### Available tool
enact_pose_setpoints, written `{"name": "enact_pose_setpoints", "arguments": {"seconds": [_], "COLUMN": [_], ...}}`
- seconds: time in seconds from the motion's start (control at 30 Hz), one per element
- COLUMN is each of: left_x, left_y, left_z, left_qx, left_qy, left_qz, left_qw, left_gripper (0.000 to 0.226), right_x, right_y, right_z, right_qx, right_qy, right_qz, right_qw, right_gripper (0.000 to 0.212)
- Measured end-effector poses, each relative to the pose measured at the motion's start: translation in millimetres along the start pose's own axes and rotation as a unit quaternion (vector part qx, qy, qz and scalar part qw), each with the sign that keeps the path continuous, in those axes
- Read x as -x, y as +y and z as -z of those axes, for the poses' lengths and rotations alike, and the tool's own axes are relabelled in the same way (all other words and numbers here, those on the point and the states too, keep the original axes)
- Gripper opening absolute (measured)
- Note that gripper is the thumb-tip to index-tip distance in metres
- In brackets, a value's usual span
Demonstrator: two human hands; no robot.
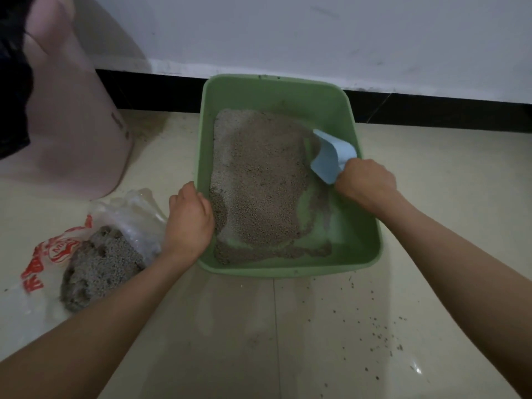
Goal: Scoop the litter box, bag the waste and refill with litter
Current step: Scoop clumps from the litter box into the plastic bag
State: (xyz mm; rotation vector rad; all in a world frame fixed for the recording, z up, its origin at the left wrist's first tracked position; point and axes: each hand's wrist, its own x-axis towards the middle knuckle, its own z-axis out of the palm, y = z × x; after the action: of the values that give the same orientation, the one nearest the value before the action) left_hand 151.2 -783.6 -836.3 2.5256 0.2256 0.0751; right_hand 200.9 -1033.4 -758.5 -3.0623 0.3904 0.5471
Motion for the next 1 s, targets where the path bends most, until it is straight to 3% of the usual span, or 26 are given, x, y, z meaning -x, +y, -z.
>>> {"name": "enact_pose_setpoints", "arguments": {"seconds": [0.17, 0.43, 0.8, 1.0], "left_x": [0, 1, 1, 1], "left_y": [0, 3, 1, 1], "left_z": [-1, 1, -1, -1], "left_qx": [-0.004, 0.001, 0.008, 0.023], "left_qy": [-0.004, -0.005, -0.003, 0.005], "left_qz": [0.006, 0.02, 0.022, 0.02], "left_qw": [1.0, 1.0, 1.0, 1.0], "left_gripper": [0.025, 0.025, 0.024, 0.023], "right_x": [13, 22, -26, -45], "right_y": [-3, -54, -30, -80], "right_z": [-14, -23, 26, 21], "right_qx": [-0.053, -0.115, 0.079, 0.019], "right_qy": [-0.02, -0.007, 0.056, 0.025], "right_qz": [0.027, 0.175, 0.046, 0.078], "right_qw": [0.998, 0.978, 0.994, 0.996], "right_gripper": [0.031, 0.027, 0.024, 0.012]}}
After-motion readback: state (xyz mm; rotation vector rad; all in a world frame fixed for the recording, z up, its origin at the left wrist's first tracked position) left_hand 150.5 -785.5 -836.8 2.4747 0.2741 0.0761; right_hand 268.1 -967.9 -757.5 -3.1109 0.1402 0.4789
